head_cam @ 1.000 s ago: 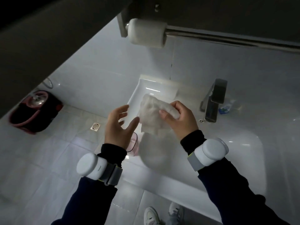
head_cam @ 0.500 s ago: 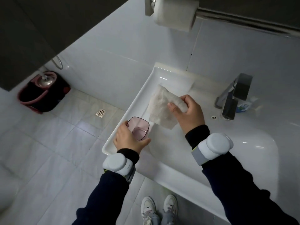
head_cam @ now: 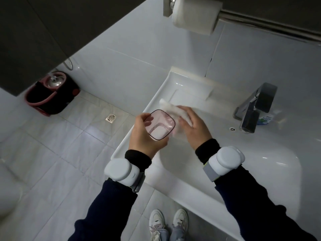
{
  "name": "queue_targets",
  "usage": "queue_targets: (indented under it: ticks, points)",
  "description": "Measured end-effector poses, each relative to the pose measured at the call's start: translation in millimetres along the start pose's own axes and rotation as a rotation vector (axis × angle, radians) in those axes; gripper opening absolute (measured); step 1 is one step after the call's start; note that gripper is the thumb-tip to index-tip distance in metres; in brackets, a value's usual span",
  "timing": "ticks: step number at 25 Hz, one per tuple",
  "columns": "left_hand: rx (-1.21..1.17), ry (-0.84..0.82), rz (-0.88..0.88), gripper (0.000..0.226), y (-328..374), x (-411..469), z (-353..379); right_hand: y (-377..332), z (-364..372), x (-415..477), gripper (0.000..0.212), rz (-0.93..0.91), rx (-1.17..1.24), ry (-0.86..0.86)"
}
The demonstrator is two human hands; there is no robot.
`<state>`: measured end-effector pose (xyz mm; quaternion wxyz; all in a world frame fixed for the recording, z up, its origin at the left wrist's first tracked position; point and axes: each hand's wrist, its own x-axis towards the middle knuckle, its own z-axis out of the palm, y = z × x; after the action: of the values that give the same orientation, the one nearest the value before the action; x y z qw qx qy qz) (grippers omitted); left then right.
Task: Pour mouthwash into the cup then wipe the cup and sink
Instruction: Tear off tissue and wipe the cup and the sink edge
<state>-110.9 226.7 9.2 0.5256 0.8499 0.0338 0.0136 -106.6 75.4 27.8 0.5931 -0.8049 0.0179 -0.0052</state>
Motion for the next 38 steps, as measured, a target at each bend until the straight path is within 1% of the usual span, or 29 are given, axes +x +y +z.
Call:
queue_targets:
  ticks: [2, 4, 6, 7, 9, 11, 14, 16, 18, 20, 23, 26, 27, 29, 31, 34, 35, 38]
  points:
    - [-0.004, -0.029, 0.060, 0.074, 14.3, 1.5, -1.4, -8.6, 4.3, -1.6, 0.022, -0.044, 0.159, -0.104]
    - [-0.025, -0.083, 0.113, 0.074, 28.8, 0.3, -4.7, -17.3, 1.0, 0.5, 0.032, -0.100, 0.305, -0.184]
    - [-0.042, -0.148, 0.145, 0.071, 41.8, -2.3, -8.3, -22.9, -5.1, 3.3, 0.040, -0.097, 0.406, -0.248]
    - [-0.046, -0.174, 0.154, 0.069, 47.6, -3.1, -10.2, -24.1, -8.6, 6.1, 0.043, -0.067, 0.419, -0.251]
    - [-0.066, -0.214, 0.165, 0.067, 58.6, -4.2, -12.7, -24.5, -15.0, 11.3, 0.046, 0.035, 0.405, -0.214]
    - [-0.098, -0.232, 0.173, 0.068, 66.3, -4.8, -13.0, -26.1, -21.0, 16.2, 0.047, 0.150, 0.367, -0.137]
    - [-0.179, -0.213, 0.154, 0.065, 74.6, -4.4, -12.1, -31.1, -27.8, 16.9, 0.047, 0.290, 0.331, 0.009]
    - [-0.241, -0.198, 0.133, 0.066, 77.8, -2.2, -11.8, -26.4, -27.3, 14.4, 0.048, 0.348, 0.317, 0.077]
    - [-0.276, -0.191, 0.109, 0.072, 80.0, 0.3, -11.5, -16.0, -24.0, 10.0, 0.042, 0.376, 0.304, 0.085]
    - [-0.301, -0.159, 0.082, 0.075, 81.7, 1.0, -9.6, -9.2, -21.0, 4.7, 0.042, 0.408, 0.336, 0.088]
    - [-0.314, -0.028, 0.061, 0.078, 83.8, 0.1, -3.7, -5.2, -12.9, 1.5, 0.049, 0.354, 0.401, 0.006]
    - [-0.297, 0.032, 0.081, 0.081, 87.7, -0.7, 1.3, -12.4, -5.9, 2.9, 0.060, 0.345, 0.440, 0.013]
    - [-0.305, 0.017, 0.084, 0.083, 87.8, 0.0, 1.2, -13.2, -6.0, 4.4, 0.064, 0.349, 0.434, 0.007]
    - [-0.335, -0.064, 0.083, 0.086, 85.6, 1.7, -1.9, -12.4, -9.8, 8.2, 0.071, 0.362, 0.407, -0.008]
    - [-0.352, -0.170, 0.097, 0.085, 79.6, 4.6, -6.6, -13.5, -16.4, 12.4, 0.071, 0.350, 0.402, -0.026]
    - [-0.314, -0.286, 0.129, 0.080, 70.7, 7.8, -11.2, -18.4, -24.9, 18.7, 0.076, 0.357, 0.317, -0.052]
    - [-0.294, -0.317, 0.136, 0.080, 69.3, 8.9, -12.6, -19.9, -27.3, 19.7, 0.074, 0.366, 0.289, -0.060]
    - [-0.240, -0.372, 0.159, 0.082, 67.7, 12.2, -15.4, -24.5, -33.2, 22.5, 0.056, 0.358, 0.266, -0.045]
